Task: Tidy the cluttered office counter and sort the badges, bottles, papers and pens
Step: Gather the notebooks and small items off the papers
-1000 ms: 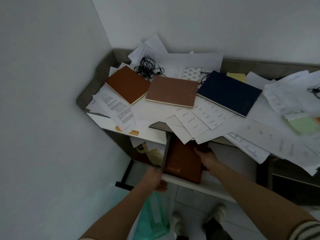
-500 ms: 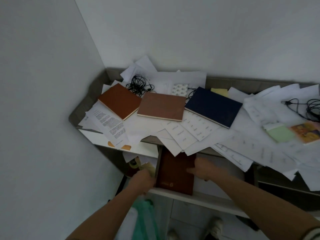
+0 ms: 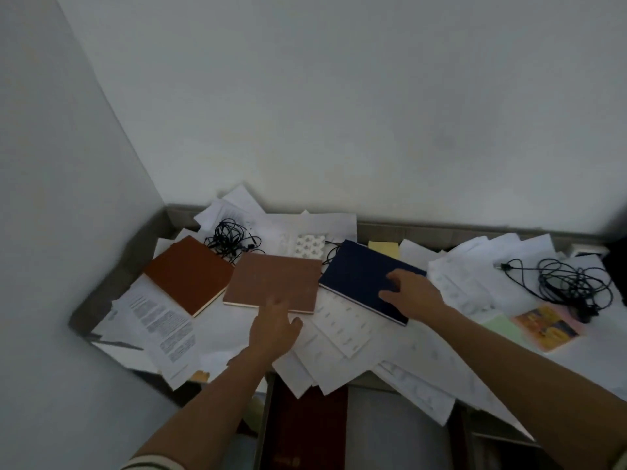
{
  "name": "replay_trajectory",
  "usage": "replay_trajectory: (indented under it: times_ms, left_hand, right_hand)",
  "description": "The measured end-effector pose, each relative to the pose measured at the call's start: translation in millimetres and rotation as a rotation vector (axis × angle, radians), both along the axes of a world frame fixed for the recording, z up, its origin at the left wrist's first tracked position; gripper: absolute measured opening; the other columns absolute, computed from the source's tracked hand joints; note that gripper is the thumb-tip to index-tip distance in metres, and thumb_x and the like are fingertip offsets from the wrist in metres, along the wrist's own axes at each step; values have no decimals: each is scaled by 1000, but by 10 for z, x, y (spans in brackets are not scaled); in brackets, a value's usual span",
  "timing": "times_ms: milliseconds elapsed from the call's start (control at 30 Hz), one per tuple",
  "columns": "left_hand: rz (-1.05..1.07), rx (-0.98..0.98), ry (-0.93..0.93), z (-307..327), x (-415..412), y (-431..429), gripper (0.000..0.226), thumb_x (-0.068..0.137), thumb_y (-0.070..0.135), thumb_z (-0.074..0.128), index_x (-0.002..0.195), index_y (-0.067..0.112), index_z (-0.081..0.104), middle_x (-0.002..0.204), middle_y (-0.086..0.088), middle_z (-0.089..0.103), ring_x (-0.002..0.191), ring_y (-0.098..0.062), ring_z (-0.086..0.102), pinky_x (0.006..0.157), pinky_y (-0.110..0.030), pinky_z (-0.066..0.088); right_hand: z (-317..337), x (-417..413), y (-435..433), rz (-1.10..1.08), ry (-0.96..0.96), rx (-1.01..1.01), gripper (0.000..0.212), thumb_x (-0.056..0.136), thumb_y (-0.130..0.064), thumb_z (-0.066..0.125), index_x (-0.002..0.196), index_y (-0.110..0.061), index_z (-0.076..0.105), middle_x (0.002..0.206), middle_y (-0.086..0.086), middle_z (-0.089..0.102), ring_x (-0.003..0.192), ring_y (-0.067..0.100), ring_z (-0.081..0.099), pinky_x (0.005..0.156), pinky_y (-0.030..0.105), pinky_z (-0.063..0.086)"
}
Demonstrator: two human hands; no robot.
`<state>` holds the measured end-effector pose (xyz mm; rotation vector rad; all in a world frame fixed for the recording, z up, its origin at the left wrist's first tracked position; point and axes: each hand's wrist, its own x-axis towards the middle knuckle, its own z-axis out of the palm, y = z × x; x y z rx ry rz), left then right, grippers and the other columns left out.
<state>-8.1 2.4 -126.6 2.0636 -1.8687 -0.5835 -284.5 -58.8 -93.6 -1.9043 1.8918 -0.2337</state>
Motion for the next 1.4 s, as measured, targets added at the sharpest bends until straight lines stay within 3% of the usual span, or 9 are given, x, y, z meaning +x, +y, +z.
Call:
replay_trajectory:
  times_ms: [133,300,400,500,733,900,1067,1233,1400]
  left_hand:
    - [-37,7,-273,-176,74,-156,43,94,40,48,135,26,45,138,-6,40,127,-26,38,95,-37,42]
    - [-26,-9,-351,-456,114,-93,53,90,38,50,140,22,45,147,-18,41,134,-39,39,93,-50,47]
    - [-11,-37,-390,-442,111,-99,52,84,44,42,131,24,53,136,-16,54,122,-38,53,82,-48,52]
    - [-23,-94,-384,-422,135,-118,51,80,48,39,125,28,53,129,-11,57,113,-32,56,77,-42,53]
    - [56,-162,106,-398,445,-255,44,82,49,45,100,17,70,107,2,62,100,-15,53,79,-30,47]
    - [409,-185,399,-249,935,-350,8,91,12,60,95,10,67,90,-5,67,83,-21,62,70,-26,41]
    - [748,-205,532,-186,1458,-336,10,90,9,56,99,12,58,97,-6,61,93,-24,58,79,-32,44]
    - [1048,-125,778,-189,1742,-527,35,85,18,58,118,13,47,107,-12,59,96,-29,57,87,-43,51]
    - [1126,-110,652,-152,1816,-761,52,80,19,60,128,10,42,127,-14,45,112,-34,45,96,-51,43]
  right_hand:
    - [-151,-174,-569,50,25,115,83,76,-56,72,142,-17,38,137,10,51,119,29,53,97,43,47]
    - [-283,-215,-975,137,294,174,112,58,-76,72,144,-17,31,134,9,51,117,28,53,97,43,45]
    - [-309,-172,-1027,138,417,94,103,55,-78,72,132,-17,40,124,9,55,111,27,53,91,39,44]
    - [-237,-197,-1063,127,224,48,73,73,-64,70,121,-13,50,117,10,60,100,24,58,77,33,47]
    - [657,-62,-1153,240,-246,0,29,85,-41,69,101,-18,61,105,-1,64,95,16,60,78,29,44]
    - [902,814,-1197,336,-415,142,29,86,-33,71,107,-15,64,100,-1,67,88,16,67,67,24,52]
    - [349,1617,-1346,447,-234,238,40,86,-33,72,117,-11,60,115,4,58,107,24,58,84,33,47]
    - [-147,1933,-1350,491,204,44,61,85,-48,67,139,-29,47,144,8,43,129,28,41,103,41,39]
    - [-356,1930,-1245,428,242,17,56,94,-50,52,147,-36,37,148,5,40,133,27,37,104,38,38]
